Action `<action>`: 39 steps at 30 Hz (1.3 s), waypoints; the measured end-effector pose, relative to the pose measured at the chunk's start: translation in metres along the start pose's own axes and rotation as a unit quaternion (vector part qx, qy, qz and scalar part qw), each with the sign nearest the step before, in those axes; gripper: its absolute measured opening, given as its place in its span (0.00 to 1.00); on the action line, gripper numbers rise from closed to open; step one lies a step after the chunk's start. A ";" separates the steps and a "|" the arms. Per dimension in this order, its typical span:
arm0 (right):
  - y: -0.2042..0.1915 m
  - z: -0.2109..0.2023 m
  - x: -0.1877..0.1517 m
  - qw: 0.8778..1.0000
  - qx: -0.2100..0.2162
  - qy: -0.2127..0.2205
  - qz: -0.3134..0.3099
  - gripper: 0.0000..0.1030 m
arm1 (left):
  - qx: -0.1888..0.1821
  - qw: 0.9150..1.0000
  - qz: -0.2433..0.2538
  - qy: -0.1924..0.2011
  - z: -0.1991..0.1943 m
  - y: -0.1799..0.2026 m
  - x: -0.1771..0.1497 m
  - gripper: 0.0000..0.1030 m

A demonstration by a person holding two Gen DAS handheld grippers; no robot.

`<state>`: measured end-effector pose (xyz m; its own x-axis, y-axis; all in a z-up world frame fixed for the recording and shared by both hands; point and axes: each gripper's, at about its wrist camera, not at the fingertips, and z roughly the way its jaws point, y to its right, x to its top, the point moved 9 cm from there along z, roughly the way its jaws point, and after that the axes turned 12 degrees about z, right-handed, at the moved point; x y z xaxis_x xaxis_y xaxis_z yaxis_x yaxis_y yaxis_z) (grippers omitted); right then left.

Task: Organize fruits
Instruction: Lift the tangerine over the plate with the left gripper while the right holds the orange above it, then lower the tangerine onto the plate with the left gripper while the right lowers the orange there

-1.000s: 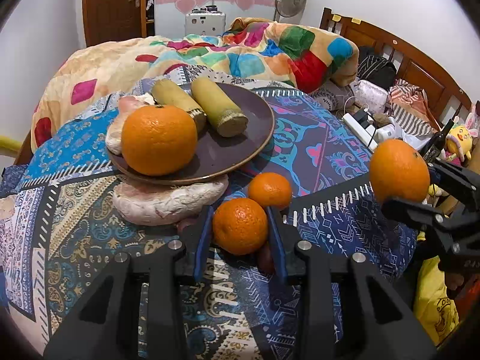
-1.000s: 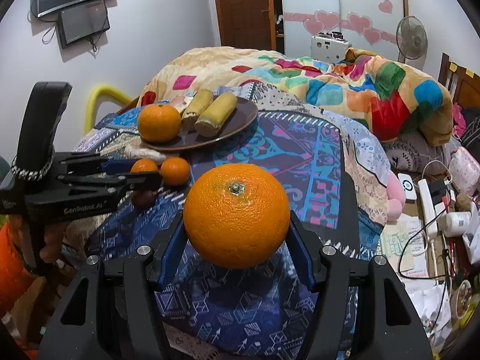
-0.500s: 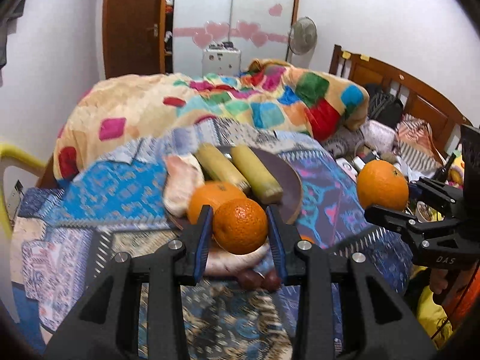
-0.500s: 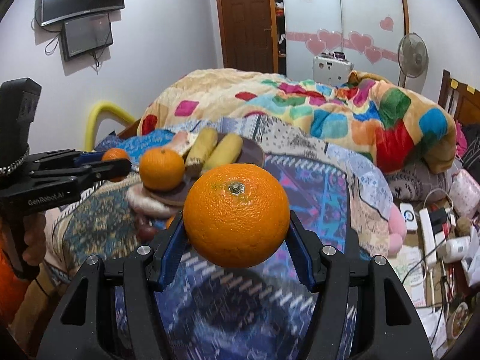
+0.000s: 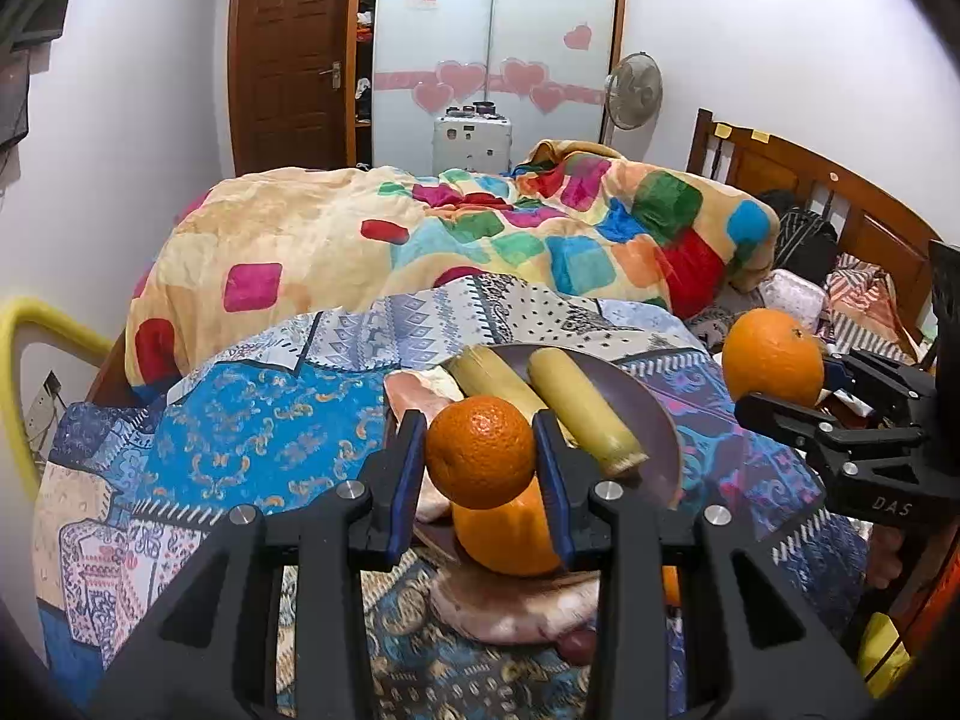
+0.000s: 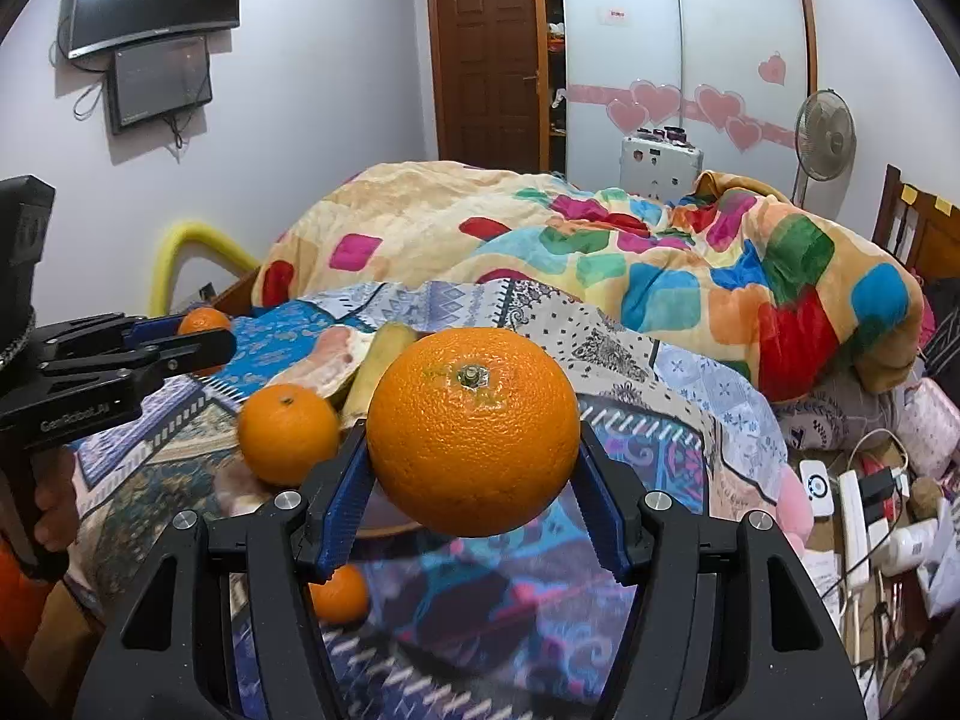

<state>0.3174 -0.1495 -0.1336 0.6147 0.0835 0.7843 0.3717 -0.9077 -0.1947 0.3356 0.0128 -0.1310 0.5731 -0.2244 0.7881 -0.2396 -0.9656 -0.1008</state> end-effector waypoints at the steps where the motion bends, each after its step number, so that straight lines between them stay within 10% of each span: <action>1: 0.000 0.005 0.001 1.000 -0.003 -0.002 0.000 0.58 | 0.001 1.000 -0.002 -0.001 0.004 -0.002 0.000 0.35; 39: -0.001 0.098 0.006 0.996 -0.019 -0.088 -0.004 0.58 | -0.030 0.996 -0.005 -0.083 0.086 -0.008 -0.014 0.35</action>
<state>0.3886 -0.1076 -0.1864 0.7252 0.1592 0.6699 0.3535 -0.9210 -0.1638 0.3970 0.0120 -0.1939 0.6956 -0.2390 0.6775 -0.2778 -0.9592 -0.0531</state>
